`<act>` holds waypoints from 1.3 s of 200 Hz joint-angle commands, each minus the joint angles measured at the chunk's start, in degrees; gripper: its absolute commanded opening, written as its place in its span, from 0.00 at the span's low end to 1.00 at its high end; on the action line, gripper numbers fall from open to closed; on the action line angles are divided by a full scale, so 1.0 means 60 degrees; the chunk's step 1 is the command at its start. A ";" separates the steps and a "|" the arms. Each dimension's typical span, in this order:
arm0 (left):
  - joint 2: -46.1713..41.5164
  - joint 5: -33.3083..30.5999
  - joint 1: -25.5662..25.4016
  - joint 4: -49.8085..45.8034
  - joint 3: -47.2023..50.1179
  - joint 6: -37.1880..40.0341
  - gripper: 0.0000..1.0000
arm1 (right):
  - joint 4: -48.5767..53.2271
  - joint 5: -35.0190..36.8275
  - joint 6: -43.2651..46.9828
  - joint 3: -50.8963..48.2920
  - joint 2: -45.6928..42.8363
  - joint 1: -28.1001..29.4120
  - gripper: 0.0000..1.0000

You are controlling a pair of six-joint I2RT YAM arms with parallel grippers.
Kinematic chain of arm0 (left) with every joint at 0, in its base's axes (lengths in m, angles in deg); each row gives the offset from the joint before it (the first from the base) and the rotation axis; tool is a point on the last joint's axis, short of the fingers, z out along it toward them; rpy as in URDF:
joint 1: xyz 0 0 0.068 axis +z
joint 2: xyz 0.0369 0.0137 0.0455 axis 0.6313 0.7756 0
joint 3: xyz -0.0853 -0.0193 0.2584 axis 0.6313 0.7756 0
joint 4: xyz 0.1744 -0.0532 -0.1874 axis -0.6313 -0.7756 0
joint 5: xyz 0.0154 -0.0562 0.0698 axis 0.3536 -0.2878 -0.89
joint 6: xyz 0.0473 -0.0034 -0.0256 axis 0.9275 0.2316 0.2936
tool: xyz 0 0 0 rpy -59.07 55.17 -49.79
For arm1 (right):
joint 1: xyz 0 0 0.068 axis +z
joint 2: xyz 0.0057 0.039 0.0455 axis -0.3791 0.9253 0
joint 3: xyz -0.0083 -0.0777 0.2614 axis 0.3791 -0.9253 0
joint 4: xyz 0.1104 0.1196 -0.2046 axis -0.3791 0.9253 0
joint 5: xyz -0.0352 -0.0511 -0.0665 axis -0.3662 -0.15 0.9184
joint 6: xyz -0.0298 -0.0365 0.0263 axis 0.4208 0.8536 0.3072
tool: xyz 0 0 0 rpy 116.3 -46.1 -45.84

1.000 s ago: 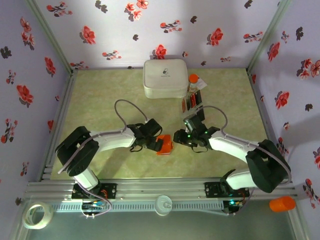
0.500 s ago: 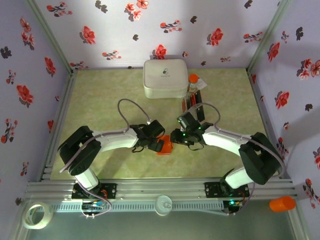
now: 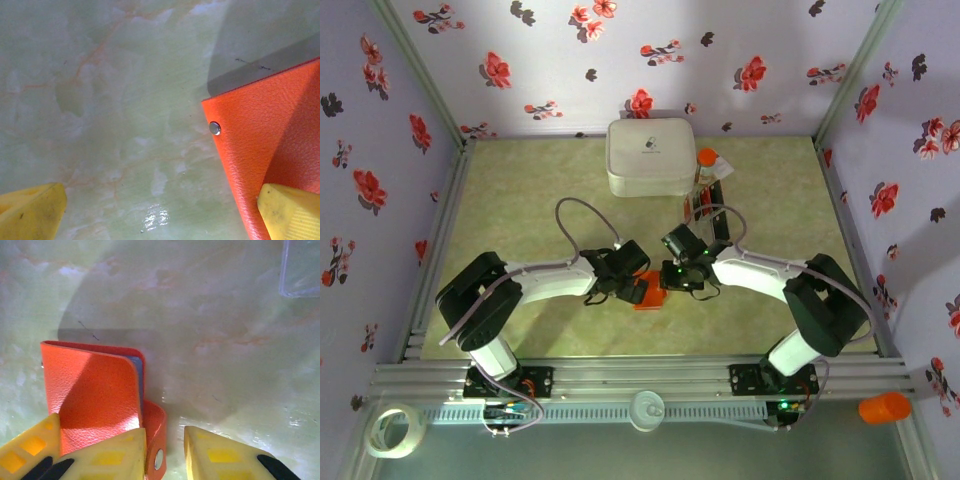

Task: Put the credit cards into the card holder
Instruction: Close the button on the card holder.

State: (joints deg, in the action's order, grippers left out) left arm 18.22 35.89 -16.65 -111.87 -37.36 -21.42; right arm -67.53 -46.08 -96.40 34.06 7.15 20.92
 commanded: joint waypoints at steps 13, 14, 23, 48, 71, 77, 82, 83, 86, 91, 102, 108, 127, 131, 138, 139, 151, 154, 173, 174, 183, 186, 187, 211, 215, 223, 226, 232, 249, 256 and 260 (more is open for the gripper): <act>0.0277 -0.0078 -0.0135 -0.0721 0.0416 0.0225 1.00 | 0.0221 0.0318 0.0051 -0.0060 -0.0096 0.0066 0.19; 0.0277 -0.0079 -0.0135 -0.0714 0.0416 0.0222 1.00 | 0.0220 0.0318 0.0054 -0.0068 -0.0101 0.0066 0.19; 0.0281 -0.0069 -0.0133 -0.0696 0.0428 0.0220 1.00 | 0.0198 0.0304 0.0021 -0.0103 -0.0133 0.0069 0.17; 0.0281 -0.0074 -0.0127 -0.0682 0.0458 0.0220 1.00 | 0.0183 0.0307 -0.0044 -0.0155 -0.0281 0.0080 0.19; 0.0277 -0.0069 -0.0135 -0.0685 0.0458 0.0220 1.00 | 0.0184 0.0303 -0.0064 -0.0208 -0.0414 0.0095 0.13; 0.0277 -0.0066 -0.0137 -0.0683 0.0460 0.0220 1.00 | 0.0180 0.0303 -0.0060 -0.0223 -0.0441 0.0095 0.11; 0.0277 -0.0074 -0.0135 -0.0687 0.0459 0.0227 1.00 | 0.0181 0.0303 -0.0077 -0.0230 -0.0455 0.0095 0.08; 0.0277 -0.0077 -0.0143 -0.0682 0.0459 0.0231 1.00 | 0.0178 0.0303 -0.0075 -0.0234 -0.0457 0.0095 0.08; 0.0277 -0.0069 -0.0142 -0.0680 0.0449 0.0229 1.00 | 0.0175 0.0303 -0.0078 -0.0237 -0.0463 0.0102 0.06; 0.0277 -0.0069 -0.0148 -0.0686 0.0442 0.0220 1.00 | 0.0162 0.0290 -0.0088 -0.0233 -0.0483 0.0107 0.03; 0.0277 -0.0069 -0.0150 -0.0706 0.0431 0.0227 1.00 | 0.0117 0.0249 -0.0102 -0.0248 -0.0483 0.0100 0.00; 0.0276 -0.0071 -0.0160 -0.0697 0.0438 0.0220 1.00 | 0.0098 0.0234 -0.0105 -0.0267 -0.0487 0.0111 0.00; 0.0288 -0.0074 -0.0150 -0.0692 0.0442 0.0220 1.00 | 0.0035 0.0199 -0.0125 -0.0294 -0.0489 0.0109 0.00; 0.0280 -0.0080 -0.0137 -0.0693 0.0442 0.0220 1.00 | 0.0015 0.0197 -0.0131 -0.0296 -0.0474 0.0110 0.00; 0.0277 -0.0079 -0.0146 -0.0700 0.0425 0.0231 1.00 | 0.0007 0.0197 -0.0134 -0.0292 -0.0452 0.0106 0.00; 0.0277 -0.0079 -0.0148 -0.0696 0.0428 0.0225 1.00 | 0.0003 0.0199 -0.0126 -0.0294 -0.0448 0.0108 0.00; 0.0277 -0.0072 -0.0152 -0.0700 0.0416 0.0220 1.00 | 0.0000 0.0208 -0.0118 -0.0310 -0.0429 0.0110 0.05; 0.0277 -0.0079 -0.0156 -0.0695 0.0425 0.0231 1.00 | 0.0002 0.0214 -0.0118 -0.0322 -0.0421 0.0108 0.07; 0.0277 -0.0072 -0.0165 -0.0701 0.0408 0.0220 1.00 | -0.0027 0.0230 -0.0118 -0.0348 -0.0399 0.0110 0.11; 0.0277 -0.0076 -0.0165 -0.0704 0.0405 0.0220 1.00 | -0.0022 0.0230 -0.0118 -0.0351 -0.0392 0.0110 0.12; 0.0277 -0.0070 -0.0164 -0.0707 0.0410 0.0220 1.00 | -0.0040 0.0239 -0.0129 -0.0370 -0.0386 0.0100 0.11; 0.0274 -0.0070 -0.0165 -0.0714 0.0408 0.0229 1.00 | -0.0045 0.0231 -0.0119 -0.0379 -0.0387 0.0103 0.11; 0.0276 -0.0075 -0.0165 -0.0711 0.0412 0.0232 1.00 | -0.0045 0.0238 -0.0119 -0.0382 -0.0386 0.0106 0.10; 0.0255 -0.0072 -0.0179 -0.0717 0.0416 0.0224 1.00 | -0.0071 0.0245 -0.0148 -0.0413 -0.0385 0.0110 0.09; 0.0263 -0.0072 -0.0170 -0.0710 0.0416 0.0220 1.00 | -0.0078 0.0245 -0.0154 -0.0414 -0.0381 0.0110 0.09; 0.0263 -0.0078 -0.0175 -0.0709 0.0415 0.0231 1.00 | -0.0083 0.0237 -0.0138 -0.0414 -0.0379 0.0096 0.07; 0.0263 -0.0080 -0.0179 -0.0708 0.0414 0.0234 1.00 | -0.0079 0.0242 -0.0133 -0.0414 -0.0384 0.0108 0.06; 0.0263 -0.0080 -0.0179 -0.0711 0.0416 0.0220 1.00 | -0.0096 0.0230 -0.0138 -0.0422 -0.0371 0.0109 0.07; 0.0259 -0.0076 -0.0171 -0.0707 0.0425 0.0215 1.00 | -0.0104 0.0201 -0.0146 -0.0428 -0.0386 0.0110 0.13; 0.0256 -0.0076 -0.0192 -0.0697 0.0429 0.0213 0.99 | -0.0103 0.0187 -0.0148 -0.0436 -0.0422 0.0110 0.15; 0.0249 -0.0078 -0.0192 -0.0701 0.0424 0.0217 1.00 | -0.0102 0.0186 -0.0160 -0.0442 -0.0439 0.0108 0.17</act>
State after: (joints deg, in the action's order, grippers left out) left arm 18.22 35.50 -16.87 -111.21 -36.99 -21.44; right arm -67.86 -45.29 -97.02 32.56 5.35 21.23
